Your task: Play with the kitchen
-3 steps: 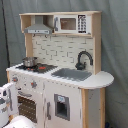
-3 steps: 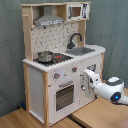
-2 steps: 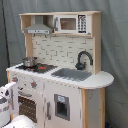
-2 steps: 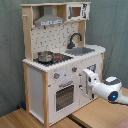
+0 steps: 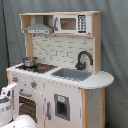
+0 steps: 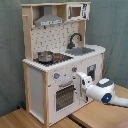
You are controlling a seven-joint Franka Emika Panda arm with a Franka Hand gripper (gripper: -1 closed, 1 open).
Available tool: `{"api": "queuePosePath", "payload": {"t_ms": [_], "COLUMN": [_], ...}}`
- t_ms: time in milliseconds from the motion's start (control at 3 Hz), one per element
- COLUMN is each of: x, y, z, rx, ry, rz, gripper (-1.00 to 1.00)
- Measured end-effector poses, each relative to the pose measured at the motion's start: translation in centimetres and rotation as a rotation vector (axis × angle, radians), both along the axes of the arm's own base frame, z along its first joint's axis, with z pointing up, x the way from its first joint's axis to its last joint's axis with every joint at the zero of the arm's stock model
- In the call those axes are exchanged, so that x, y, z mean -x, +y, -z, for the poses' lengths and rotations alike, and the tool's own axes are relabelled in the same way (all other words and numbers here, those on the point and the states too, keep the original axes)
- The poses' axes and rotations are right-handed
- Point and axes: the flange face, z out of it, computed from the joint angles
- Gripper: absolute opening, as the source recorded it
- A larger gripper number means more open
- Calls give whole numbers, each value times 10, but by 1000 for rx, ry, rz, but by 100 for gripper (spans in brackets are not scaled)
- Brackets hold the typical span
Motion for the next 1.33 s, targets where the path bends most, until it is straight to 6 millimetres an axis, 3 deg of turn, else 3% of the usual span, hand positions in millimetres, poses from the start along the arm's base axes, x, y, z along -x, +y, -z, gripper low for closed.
{"api": "queuePosePath", "payload": {"t_ms": [333, 1000, 1333], "x": [-19, -53, -53], "y": [-9, -8, -9], "z": [8, 17, 16], "rx": [21, 49, 49], "ry": [15, 39, 38], "rz": [-22, -27, -26], "gripper": [100, 100, -100]}}
